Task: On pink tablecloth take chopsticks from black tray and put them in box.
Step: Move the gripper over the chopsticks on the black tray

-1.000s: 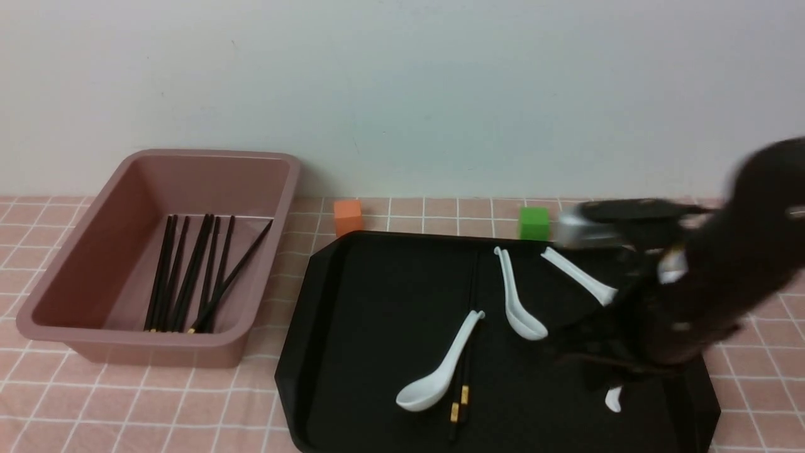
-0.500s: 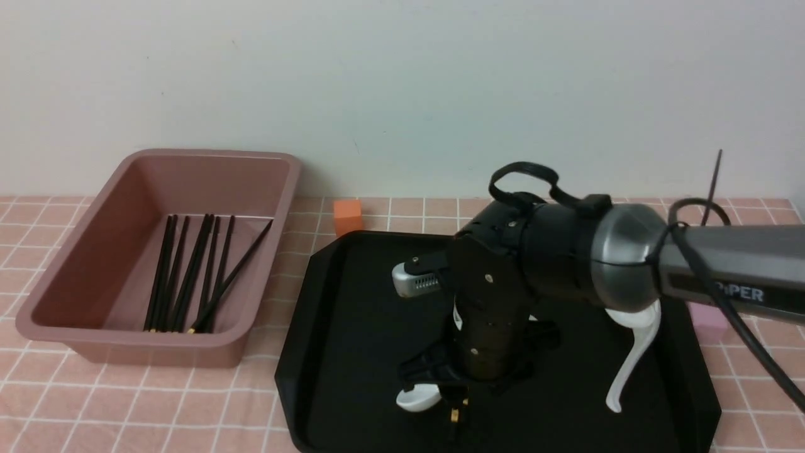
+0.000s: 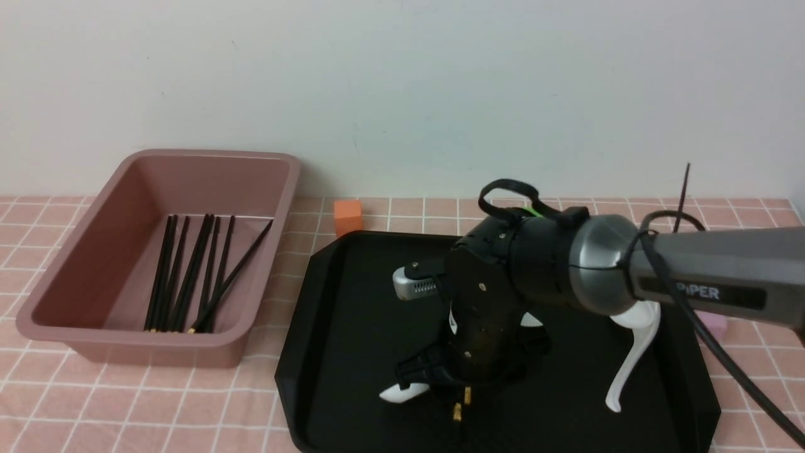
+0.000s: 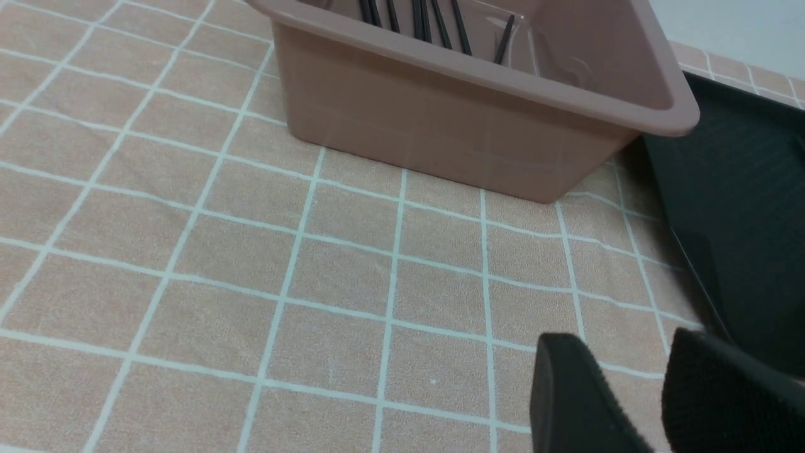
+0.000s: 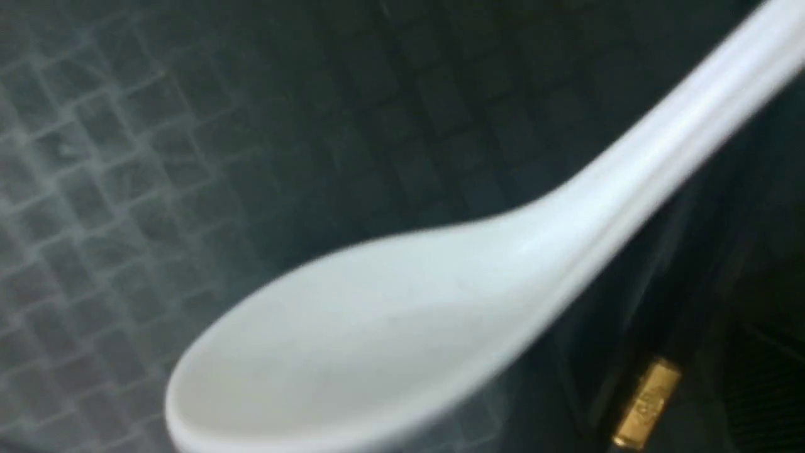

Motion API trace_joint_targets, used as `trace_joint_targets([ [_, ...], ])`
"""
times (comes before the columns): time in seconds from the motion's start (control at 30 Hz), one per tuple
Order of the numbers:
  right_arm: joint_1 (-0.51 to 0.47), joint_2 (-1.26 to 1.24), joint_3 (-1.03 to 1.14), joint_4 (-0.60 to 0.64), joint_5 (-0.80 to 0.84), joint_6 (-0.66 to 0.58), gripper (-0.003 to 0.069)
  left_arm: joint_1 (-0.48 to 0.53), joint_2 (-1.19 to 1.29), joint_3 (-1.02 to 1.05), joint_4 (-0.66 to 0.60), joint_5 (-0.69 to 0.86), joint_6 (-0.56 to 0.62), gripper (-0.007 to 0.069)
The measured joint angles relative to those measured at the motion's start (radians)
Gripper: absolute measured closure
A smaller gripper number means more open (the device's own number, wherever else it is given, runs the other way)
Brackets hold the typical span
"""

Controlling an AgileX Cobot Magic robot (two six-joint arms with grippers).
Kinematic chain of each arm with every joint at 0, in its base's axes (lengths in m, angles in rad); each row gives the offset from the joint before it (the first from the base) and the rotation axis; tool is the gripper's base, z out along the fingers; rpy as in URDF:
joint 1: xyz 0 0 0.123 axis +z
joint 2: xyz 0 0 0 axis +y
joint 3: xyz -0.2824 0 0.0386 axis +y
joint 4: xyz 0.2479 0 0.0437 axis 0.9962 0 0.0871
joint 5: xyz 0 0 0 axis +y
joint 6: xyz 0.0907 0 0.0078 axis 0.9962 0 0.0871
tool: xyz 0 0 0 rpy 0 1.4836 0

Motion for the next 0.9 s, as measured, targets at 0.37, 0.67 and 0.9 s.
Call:
trace_joint_targets([
  [0.37, -0.013, 0.011, -0.009, 0.014, 0.012, 0.000, 0.0396, 0.000, 0.000, 0.000, 0.000, 0.000, 0.000, 0.0386],
  [0.67, -0.018, 0.013, -0.018, 0.010, 0.037, -0.019, 0.0519, 0.000, 0.000, 0.000, 0.000, 0.000, 0.000, 0.0386],
  [0.9, -0.015, -0.096, -0.004, -0.045, 0.170, -0.002, 0.0519, 0.000, 0.000, 0.000, 0.000, 0.000, 0.000, 0.0386],
])
